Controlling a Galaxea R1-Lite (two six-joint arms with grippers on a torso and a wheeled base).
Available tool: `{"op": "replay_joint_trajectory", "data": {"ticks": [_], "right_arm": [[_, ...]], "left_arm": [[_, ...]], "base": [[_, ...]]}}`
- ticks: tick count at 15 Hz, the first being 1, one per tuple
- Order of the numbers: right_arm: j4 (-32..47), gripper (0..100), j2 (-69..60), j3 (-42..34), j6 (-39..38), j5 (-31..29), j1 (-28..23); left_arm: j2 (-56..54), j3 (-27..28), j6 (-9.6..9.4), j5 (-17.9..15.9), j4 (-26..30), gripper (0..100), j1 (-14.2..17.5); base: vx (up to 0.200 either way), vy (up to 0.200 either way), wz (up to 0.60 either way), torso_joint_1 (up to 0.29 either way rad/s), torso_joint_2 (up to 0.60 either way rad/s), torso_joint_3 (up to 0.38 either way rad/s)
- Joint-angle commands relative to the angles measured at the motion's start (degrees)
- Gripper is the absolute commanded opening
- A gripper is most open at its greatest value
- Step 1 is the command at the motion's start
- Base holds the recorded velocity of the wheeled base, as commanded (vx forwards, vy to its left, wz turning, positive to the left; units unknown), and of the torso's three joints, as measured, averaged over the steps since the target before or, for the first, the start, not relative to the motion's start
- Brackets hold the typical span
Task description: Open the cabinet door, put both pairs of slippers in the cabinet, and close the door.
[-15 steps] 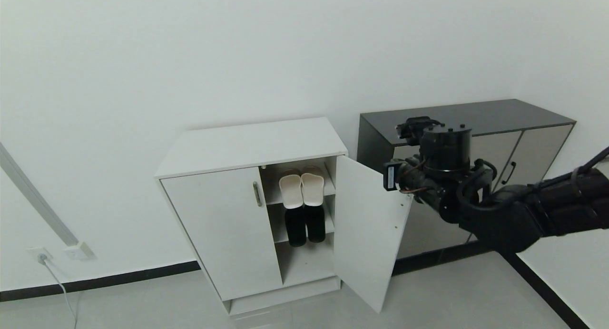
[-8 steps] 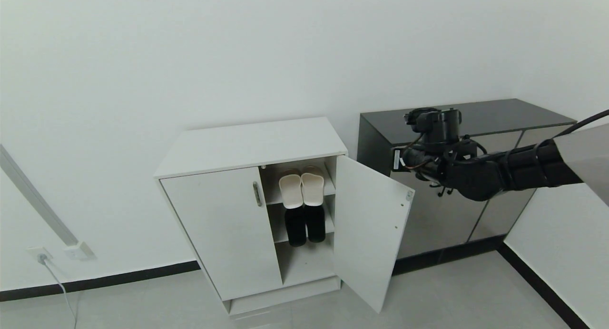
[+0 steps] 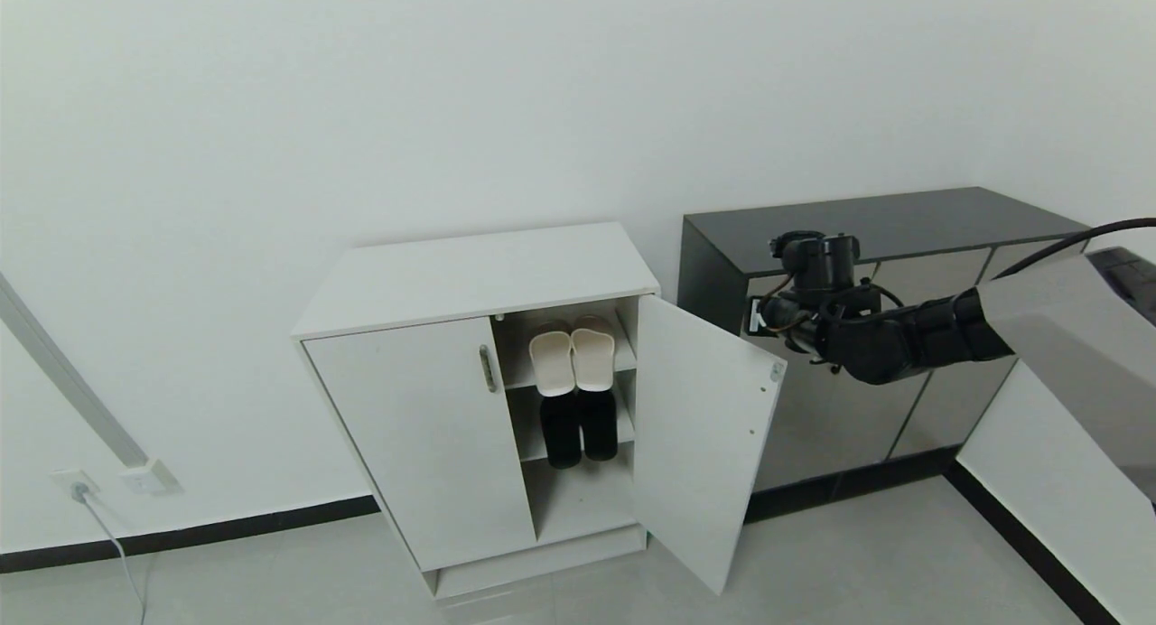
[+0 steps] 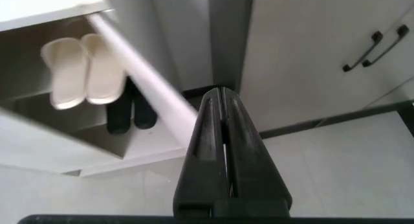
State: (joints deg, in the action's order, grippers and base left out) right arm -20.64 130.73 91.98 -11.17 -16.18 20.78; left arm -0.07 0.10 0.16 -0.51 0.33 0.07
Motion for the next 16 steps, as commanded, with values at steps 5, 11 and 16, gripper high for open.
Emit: {"op": "replay_joint_trajectory", "data": {"ticks": [5, 11, 16], "right_arm": [[-0.5, 0, 5.1, 2.6, 0.0, 0.0, -1.4], [-1.0, 0, 5.9, 2.3, -0.1, 0.0, -1.2], [-0.9, 0, 6.1, 1.4, -0.1, -0.2, -0.5]], "left_arm": [[0.1, 0.0, 0.02, 0.0, 0.0, 0, 0.0], [0.1, 0.0, 0.02, 0.0, 0.0, 0, 0.0], [0.1, 0.0, 0.02, 0.0, 0.0, 0, 0.0]], "base": [[0.000, 0.000, 0.00, 0.000, 0.00, 0.000], [0.000, 0.000, 0.00, 0.000, 0.00, 0.000], [0.000, 0.000, 0.00, 0.000, 0.00, 0.000]]}}
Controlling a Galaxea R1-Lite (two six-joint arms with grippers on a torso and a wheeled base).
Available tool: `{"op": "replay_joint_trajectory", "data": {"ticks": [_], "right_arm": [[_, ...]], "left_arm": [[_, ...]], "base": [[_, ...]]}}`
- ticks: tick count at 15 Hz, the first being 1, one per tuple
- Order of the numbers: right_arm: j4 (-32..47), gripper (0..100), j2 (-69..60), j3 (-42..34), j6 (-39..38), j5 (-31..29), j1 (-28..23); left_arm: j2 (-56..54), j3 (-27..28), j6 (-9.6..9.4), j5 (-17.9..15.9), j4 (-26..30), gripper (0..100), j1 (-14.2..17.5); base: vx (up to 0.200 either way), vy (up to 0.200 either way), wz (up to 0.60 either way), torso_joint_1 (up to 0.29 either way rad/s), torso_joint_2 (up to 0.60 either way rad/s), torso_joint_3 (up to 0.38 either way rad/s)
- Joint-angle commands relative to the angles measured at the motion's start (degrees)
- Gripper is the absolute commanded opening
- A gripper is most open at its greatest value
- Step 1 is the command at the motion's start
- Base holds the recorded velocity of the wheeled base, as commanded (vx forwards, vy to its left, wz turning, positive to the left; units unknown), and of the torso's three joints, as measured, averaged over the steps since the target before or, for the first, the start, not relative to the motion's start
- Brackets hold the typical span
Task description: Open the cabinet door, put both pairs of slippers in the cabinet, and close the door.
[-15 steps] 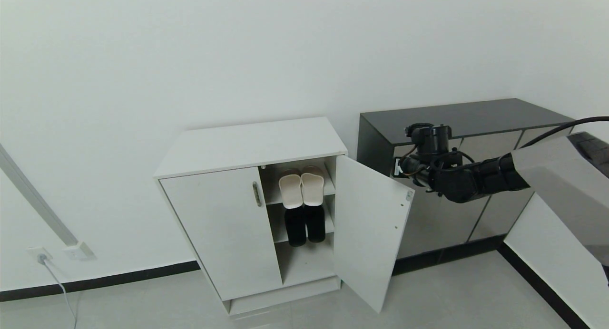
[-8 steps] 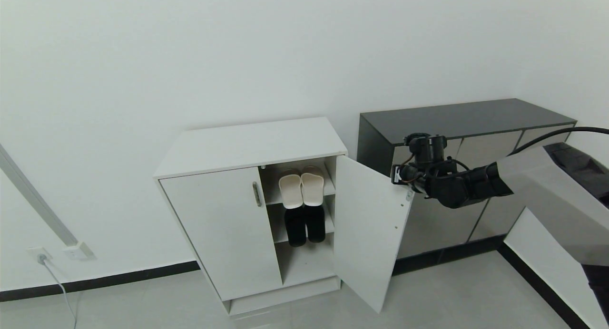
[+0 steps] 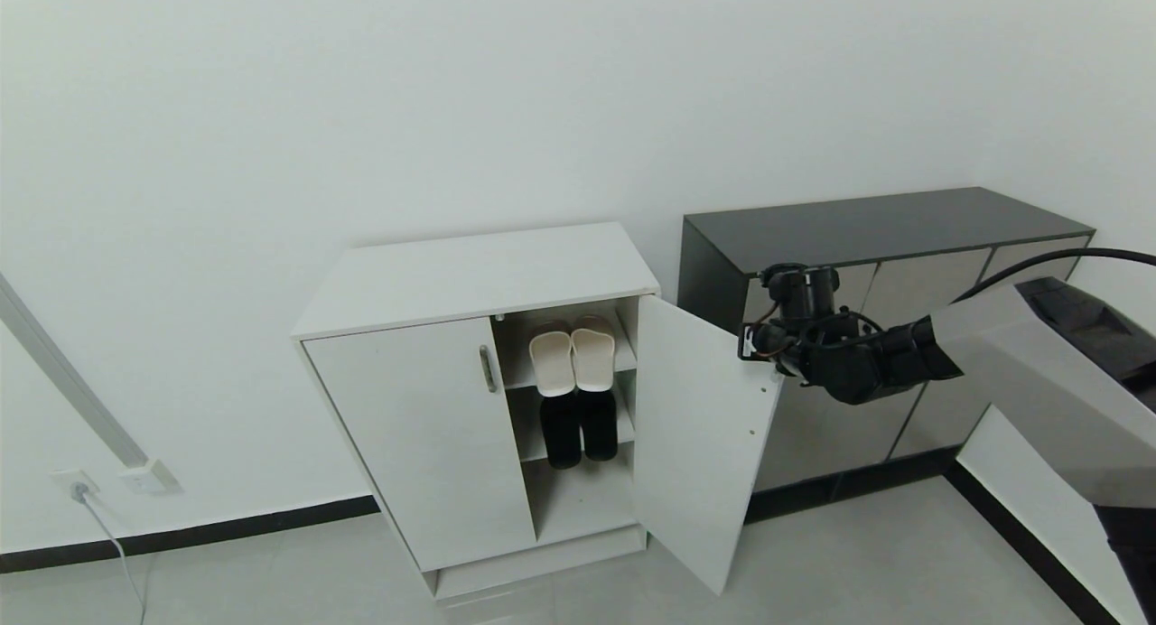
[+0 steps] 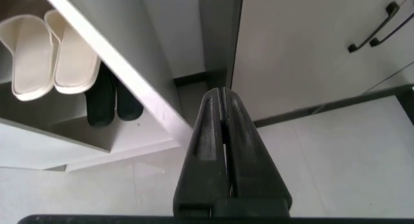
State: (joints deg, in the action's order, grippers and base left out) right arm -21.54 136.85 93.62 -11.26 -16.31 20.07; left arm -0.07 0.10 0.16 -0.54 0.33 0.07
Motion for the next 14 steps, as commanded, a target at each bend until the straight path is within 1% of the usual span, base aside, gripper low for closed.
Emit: {"op": "replay_joint_trajectory", "data": {"ticks": [1, 5, 6, 8, 10, 11, 12, 14], "right_arm": [[0.0, 0, 0.0, -0.8, 0.0, -0.1, 0.7], [-0.1, 0, -0.8, -2.8, -0.1, -0.7, 3.0], [-0.1, 0, -2.0, -4.4, -0.1, -1.0, 4.3], [-0.3, 0, -4.0, -7.8, -0.2, -1.0, 7.4], [-2.1, 0, -5.9, -11.3, -0.2, -1.0, 11.1], [-2.6, 0, -6.3, -12.1, -0.2, -1.0, 12.1], [-3.1, 0, -8.0, -14.3, -1.0, -0.7, 14.7], [-3.0, 0, -9.5, -16.4, -2.2, 0.1, 17.7]], "left_arm": [[0.1, 0.0, 0.02, 0.0, 0.0, 0, 0.0], [0.1, 0.0, 0.02, -0.1, 0.0, 0, 0.0], [0.1, 0.0, 0.02, 0.0, 0.0, 0, 0.0], [0.1, 0.0, 0.02, 0.0, 0.0, 0, 0.0], [0.1, 0.0, 0.02, 0.0, 0.0, 0, 0.0], [0.1, 0.0, 0.02, -0.1, 0.0, 0, 0.0], [0.1, 0.0, 0.02, 0.0, 0.0, 0, 0.0], [0.1, 0.0, 0.02, 0.0, 0.0, 0, 0.0]], "base": [[0.000, 0.000, 0.00, 0.000, 0.00, 0.000], [0.000, 0.000, 0.00, 0.000, 0.00, 0.000], [0.000, 0.000, 0.00, 0.000, 0.00, 0.000], [0.000, 0.000, 0.00, 0.000, 0.00, 0.000], [0.000, 0.000, 0.00, 0.000, 0.00, 0.000], [0.000, 0.000, 0.00, 0.000, 0.00, 0.000], [0.000, 0.000, 0.00, 0.000, 0.00, 0.000], [0.000, 0.000, 0.00, 0.000, 0.00, 0.000]]}}
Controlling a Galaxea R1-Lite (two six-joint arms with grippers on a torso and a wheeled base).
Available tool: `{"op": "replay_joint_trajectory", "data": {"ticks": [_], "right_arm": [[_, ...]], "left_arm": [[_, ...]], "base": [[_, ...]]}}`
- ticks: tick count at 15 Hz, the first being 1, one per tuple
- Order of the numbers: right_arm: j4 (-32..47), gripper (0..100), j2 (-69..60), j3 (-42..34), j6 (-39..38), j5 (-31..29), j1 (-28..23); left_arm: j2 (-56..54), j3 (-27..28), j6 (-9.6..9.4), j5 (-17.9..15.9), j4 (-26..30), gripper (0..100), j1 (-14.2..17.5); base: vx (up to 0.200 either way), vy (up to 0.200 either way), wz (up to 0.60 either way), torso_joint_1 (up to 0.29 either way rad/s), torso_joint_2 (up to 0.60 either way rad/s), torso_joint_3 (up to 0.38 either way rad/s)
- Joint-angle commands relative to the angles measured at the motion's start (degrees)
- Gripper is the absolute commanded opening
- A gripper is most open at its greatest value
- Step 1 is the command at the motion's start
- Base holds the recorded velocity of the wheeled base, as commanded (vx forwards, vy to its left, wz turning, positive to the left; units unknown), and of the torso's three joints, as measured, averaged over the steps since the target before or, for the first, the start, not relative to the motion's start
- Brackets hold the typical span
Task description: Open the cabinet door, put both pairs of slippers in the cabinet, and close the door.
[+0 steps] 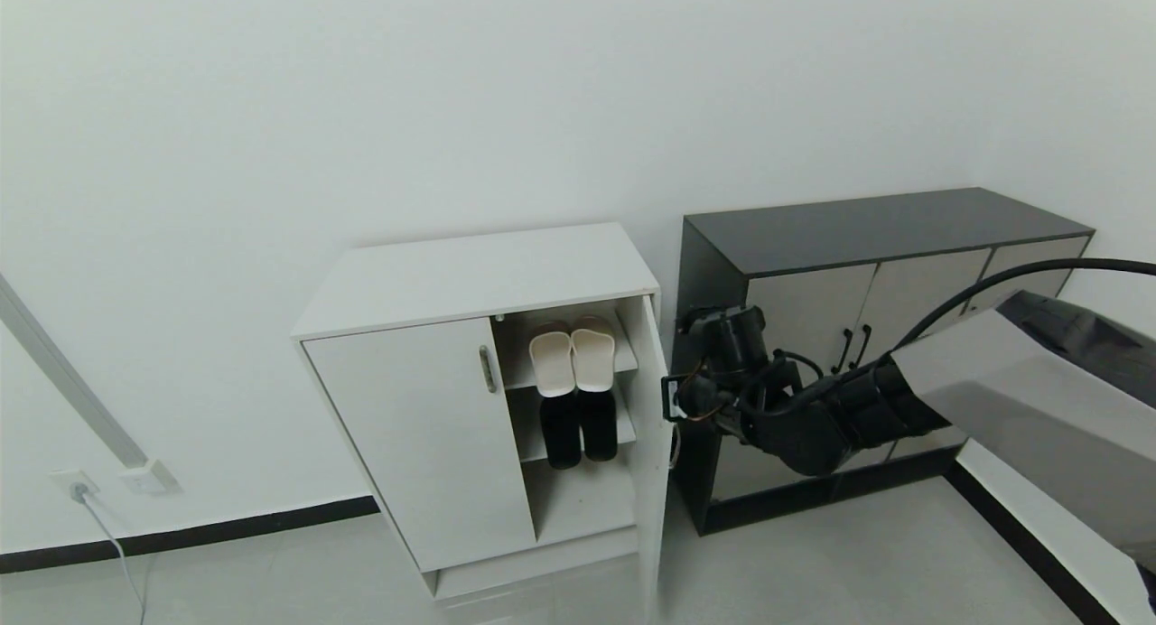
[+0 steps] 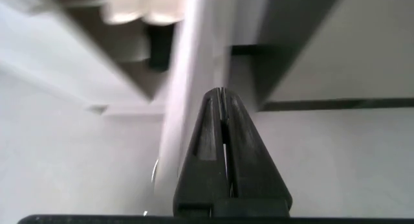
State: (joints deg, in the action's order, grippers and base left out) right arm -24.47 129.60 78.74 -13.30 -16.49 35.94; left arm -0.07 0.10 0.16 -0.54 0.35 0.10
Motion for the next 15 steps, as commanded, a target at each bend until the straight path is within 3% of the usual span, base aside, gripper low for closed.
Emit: {"op": "replay_joint_trajectory", "data": {"ticks": [1, 7, 15], "right_arm": [[-0.1, 0, -2.7, -2.2, -0.2, 0.4, 2.8], [-8.6, 0, -10.0, -10.5, 5.4, 3.0, 3.9], [-11.1, 0, -11.9, -13.6, 6.6, 3.0, 3.9]], "left_arm": [[0.1, 0.0, 0.02, 0.0, 0.0, 0, 0.0], [0.1, 0.0, 0.02, 0.0, 0.0, 0, 0.0], [0.1, 0.0, 0.02, 0.0, 0.0, 0, 0.0]], "base": [[0.000, 0.000, 0.00, 0.000, 0.00, 0.000], [0.000, 0.000, 0.00, 0.000, 0.00, 0.000], [0.000, 0.000, 0.00, 0.000, 0.00, 0.000]]}}
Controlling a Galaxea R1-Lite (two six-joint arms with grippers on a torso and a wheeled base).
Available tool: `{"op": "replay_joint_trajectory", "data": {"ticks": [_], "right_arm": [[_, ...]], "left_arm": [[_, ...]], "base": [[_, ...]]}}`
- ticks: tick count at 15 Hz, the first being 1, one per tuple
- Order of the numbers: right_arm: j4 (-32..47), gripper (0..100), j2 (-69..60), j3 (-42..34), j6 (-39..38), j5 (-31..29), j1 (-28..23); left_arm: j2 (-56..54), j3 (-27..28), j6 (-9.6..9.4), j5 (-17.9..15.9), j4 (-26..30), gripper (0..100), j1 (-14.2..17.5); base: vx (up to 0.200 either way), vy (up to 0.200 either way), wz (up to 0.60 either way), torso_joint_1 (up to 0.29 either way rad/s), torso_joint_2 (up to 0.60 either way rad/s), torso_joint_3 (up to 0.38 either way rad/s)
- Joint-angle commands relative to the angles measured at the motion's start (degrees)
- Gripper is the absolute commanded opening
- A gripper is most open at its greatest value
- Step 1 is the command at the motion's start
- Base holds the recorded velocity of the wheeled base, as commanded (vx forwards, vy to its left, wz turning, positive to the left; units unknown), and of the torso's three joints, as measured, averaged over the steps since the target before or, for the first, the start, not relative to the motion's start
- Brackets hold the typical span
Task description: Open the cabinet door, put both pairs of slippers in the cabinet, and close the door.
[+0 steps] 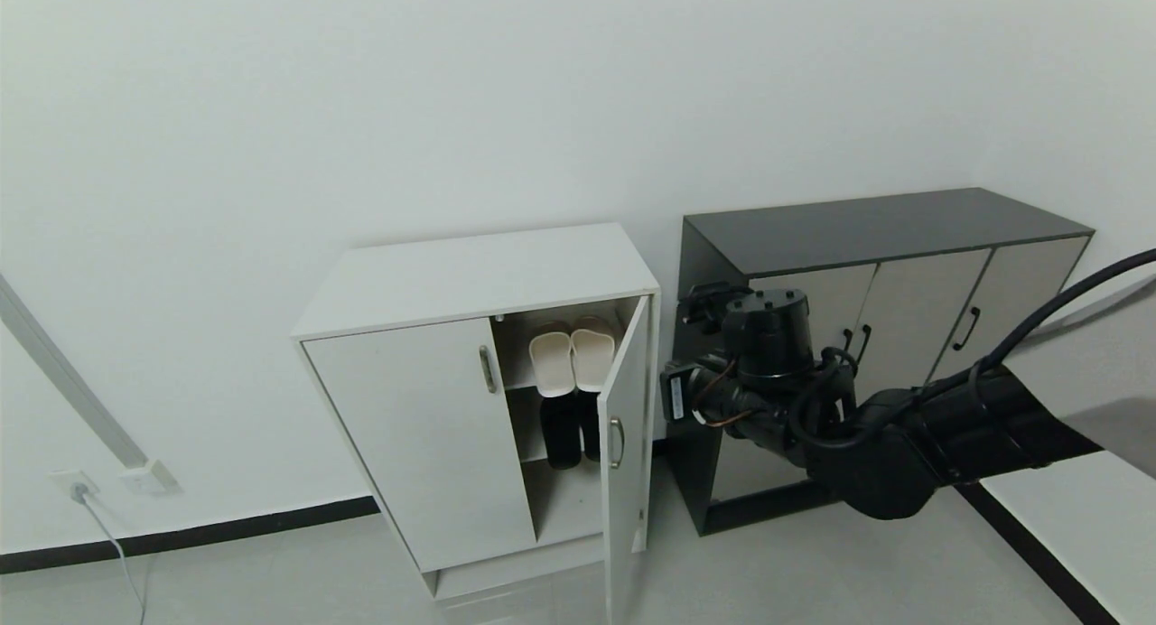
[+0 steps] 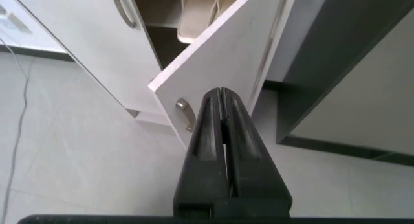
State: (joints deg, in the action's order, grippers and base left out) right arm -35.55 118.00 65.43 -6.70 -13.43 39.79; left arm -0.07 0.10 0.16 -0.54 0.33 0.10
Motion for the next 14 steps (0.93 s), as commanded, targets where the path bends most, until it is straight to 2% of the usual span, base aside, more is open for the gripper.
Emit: {"op": "replay_joint_trajectory", "data": {"ticks": [1, 6, 10, 14], "right_arm": [[-0.1, 0, -0.3, -0.8, 0.1, 0.0, 0.0], [-0.5, 0, -0.6, -1.4, 0.1, 0.1, -0.1], [-1.2, 0, -1.6, -3.8, 0.3, 0.1, -1.4], [-0.8, 0, -6.3, -10.5, 2.5, 0.0, -3.8]], "left_arm": [[0.1, 0.0, 0.02, 0.0, 0.0, 0, 0.0], [0.1, 0.0, 0.02, 0.0, 0.0, 0, 0.0], [0.1, 0.0, 0.02, 0.0, 0.0, 0, 0.0], [0.1, 0.0, 0.02, 0.0, 0.0, 0, 0.0]], "base": [[0.000, 0.000, 0.00, 0.000, 0.00, 0.000], [0.000, 0.000, 0.60, 0.000, 0.00, 0.002], [0.000, 0.000, 0.00, 0.000, 0.00, 0.000], [0.000, 0.000, 0.00, 0.000, 0.00, 0.000]]}}
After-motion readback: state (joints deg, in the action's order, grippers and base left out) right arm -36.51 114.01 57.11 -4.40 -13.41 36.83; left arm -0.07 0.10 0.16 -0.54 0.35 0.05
